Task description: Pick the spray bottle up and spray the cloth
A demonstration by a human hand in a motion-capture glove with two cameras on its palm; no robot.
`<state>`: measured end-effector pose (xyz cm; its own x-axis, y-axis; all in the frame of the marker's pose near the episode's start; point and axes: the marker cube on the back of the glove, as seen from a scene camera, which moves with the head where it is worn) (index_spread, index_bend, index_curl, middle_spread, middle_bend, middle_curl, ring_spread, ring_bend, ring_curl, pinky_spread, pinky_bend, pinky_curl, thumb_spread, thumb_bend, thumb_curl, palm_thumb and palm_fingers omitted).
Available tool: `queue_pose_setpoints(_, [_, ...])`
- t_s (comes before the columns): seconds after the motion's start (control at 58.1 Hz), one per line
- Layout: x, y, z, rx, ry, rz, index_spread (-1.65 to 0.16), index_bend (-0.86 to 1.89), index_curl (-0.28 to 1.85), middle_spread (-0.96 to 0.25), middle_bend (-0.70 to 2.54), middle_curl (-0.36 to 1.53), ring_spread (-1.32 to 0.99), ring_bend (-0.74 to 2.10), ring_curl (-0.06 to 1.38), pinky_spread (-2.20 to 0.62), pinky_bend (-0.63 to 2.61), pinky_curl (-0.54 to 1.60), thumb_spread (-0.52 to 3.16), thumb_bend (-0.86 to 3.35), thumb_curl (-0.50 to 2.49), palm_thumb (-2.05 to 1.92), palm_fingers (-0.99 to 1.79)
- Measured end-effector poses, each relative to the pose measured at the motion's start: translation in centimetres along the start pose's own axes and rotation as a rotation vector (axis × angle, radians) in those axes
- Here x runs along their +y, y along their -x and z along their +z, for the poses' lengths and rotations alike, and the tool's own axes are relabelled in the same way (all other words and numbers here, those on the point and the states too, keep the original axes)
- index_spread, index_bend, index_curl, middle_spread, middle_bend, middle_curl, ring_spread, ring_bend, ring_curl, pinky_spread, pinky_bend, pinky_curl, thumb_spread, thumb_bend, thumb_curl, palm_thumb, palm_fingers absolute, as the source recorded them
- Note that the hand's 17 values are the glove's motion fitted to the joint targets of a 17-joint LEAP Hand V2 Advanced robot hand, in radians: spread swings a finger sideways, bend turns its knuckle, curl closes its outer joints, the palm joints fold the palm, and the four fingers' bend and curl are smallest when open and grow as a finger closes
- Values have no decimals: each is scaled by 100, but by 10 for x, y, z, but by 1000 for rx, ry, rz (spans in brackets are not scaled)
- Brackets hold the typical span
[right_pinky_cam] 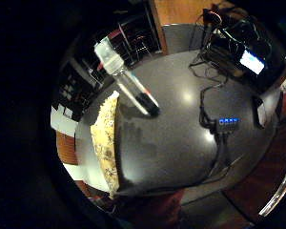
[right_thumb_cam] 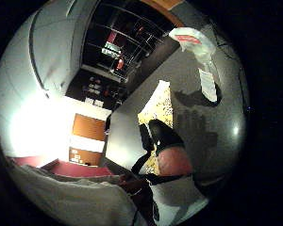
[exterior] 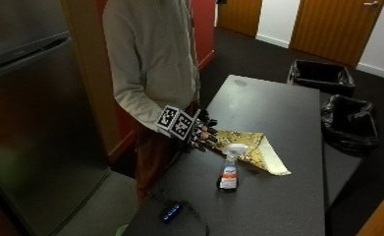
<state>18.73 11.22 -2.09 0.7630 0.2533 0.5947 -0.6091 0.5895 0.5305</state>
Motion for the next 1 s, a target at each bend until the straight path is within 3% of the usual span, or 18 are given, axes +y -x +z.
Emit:
queue_pose_setpoints(0.413, [-28,-42,49,-398,-20,238,-38,10,20,-6,22,34,-6,36,30,14,42,36,96,-3,38,64,18])
queue_pose_setpoints(0.775, [-65,-50,96,-587,28,327,-39,11,18,-8,22,34,-8,40,31,11,45,37,92,-3,37,63,17])
queue_pose_setpoints(0.998, [-82,-45,111,-610,13,337,-37,18,22,-10,28,36,-11,46,32,8,35,33,90,-3,36,64,45])
